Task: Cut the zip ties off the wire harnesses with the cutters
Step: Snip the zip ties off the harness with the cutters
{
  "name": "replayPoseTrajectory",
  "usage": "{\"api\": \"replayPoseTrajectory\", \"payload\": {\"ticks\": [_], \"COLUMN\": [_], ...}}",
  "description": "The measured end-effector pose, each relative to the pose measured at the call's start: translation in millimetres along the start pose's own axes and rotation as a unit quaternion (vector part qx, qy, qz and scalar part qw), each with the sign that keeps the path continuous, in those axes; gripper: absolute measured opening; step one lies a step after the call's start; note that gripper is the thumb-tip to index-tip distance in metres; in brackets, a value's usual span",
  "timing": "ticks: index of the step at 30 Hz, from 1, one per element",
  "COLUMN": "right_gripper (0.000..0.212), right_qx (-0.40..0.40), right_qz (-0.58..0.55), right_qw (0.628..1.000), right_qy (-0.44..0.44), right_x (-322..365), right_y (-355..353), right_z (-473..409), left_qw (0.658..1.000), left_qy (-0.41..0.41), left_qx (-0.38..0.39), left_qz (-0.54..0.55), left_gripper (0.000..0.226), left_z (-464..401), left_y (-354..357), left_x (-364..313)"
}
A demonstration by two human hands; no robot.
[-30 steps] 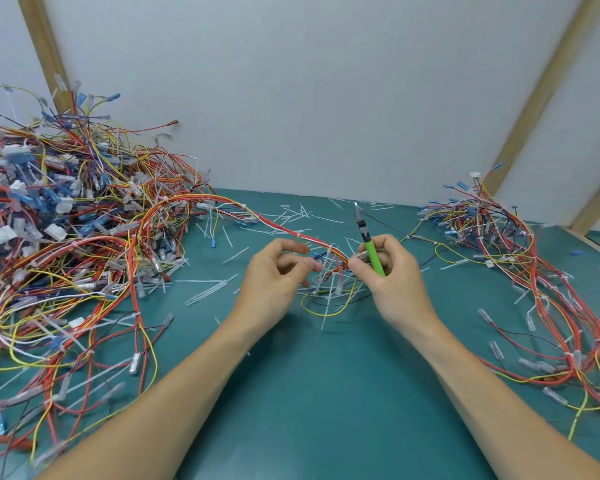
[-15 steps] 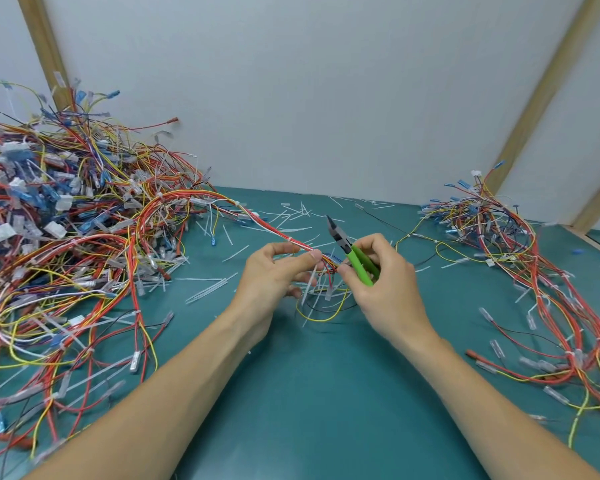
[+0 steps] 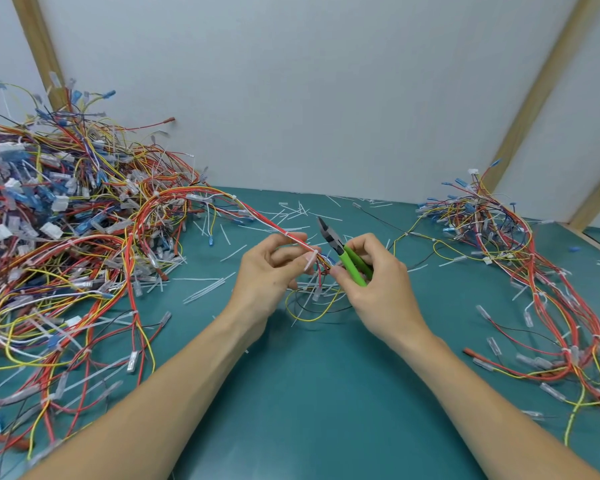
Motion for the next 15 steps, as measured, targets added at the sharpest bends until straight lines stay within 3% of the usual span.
{"api": "replayPoseTrajectory", "payload": {"ticks": [6, 15], "right_gripper": [0.026, 0.018], "right_qx": [0.011, 0.011], "right_qz": [-0.008, -0.079], "right_qw": [1.0, 0.996], "right_qy": [0.006, 0.041], "right_x": [-2.2, -3.9], "right_y": [2.0, 2.8], "right_z": [0.3, -0.4], "left_qw": [1.0, 0.997], "left_qy": [-0.015, -0.023], "left_qx": [-0.016, -0.064], "left_qz": [0.012, 0.035], "left_gripper": [0.033, 0.025], "left_z": [0.4, 0.6], "left_y": [0.1, -1.2], "left_x": [0.8, 3.6]}}
Point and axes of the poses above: each hand's wrist, its own z-axis away from the middle knuckle, its own y-axis out of the palm, x = y × z, the point moved 3 cm from there along -z, towards the middle knuckle, and after that the axes turned 15 degrees about x, right-handed, at the moved point
